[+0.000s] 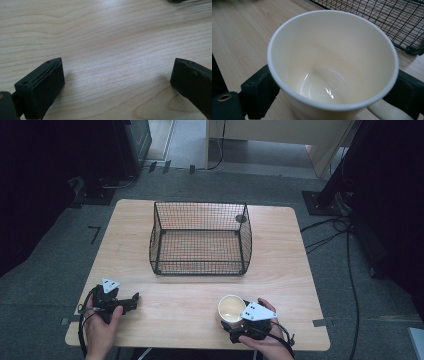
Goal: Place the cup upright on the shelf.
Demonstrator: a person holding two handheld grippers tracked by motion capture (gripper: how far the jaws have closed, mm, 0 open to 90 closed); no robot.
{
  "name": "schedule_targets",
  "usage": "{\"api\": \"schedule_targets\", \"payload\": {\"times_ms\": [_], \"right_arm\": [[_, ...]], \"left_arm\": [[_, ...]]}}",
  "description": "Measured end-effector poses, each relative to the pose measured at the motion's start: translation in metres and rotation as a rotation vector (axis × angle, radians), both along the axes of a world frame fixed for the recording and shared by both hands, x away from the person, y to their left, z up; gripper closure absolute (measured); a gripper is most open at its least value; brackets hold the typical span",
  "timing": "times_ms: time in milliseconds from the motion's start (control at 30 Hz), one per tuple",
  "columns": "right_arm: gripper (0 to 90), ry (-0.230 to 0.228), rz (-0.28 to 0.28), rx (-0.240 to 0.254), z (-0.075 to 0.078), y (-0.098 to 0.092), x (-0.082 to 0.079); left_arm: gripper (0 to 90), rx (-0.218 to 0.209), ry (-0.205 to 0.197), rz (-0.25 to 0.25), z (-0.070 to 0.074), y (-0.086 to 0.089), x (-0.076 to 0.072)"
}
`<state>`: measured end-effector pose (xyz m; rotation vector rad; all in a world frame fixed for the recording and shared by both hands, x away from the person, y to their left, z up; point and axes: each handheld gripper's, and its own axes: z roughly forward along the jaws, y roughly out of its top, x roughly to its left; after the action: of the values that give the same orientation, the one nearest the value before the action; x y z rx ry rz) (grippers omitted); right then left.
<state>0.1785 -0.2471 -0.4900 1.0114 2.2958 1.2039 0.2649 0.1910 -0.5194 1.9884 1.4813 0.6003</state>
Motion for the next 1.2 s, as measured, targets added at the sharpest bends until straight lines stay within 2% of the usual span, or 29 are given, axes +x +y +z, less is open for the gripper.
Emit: {"api": "schedule_targets", "payload": {"times_ms": [233, 433, 933, 1200], "right_arm": [[9.4, -0.011, -0.005, -0.003, -0.0002, 0.0004, -0.0009], [9.9, -0.019, -0.016, 0.018, 0.0030, 0.0003, -0.0026], [10.2, -0.047, -0.025, 0.001, 0.0055, 0.0034, -0.0055], [10.2, -0.047, -0.028, 0.004, 0.0055, 0.0041, -0.0058]], "left_arm": [[0.0, 0.000, 0.000, 0.000, 0.0000, 0.0000, 0.0000], [0.0, 0.000, 0.000, -0.001, 0.0000, 0.0000, 0.0000], [0.0, 0.000, 0.000, -0.001, 0.0000, 0.0000, 0.0000], [0.0, 0.000, 0.000, 0.000, 0.0000, 0.0000, 0.0000]]}}
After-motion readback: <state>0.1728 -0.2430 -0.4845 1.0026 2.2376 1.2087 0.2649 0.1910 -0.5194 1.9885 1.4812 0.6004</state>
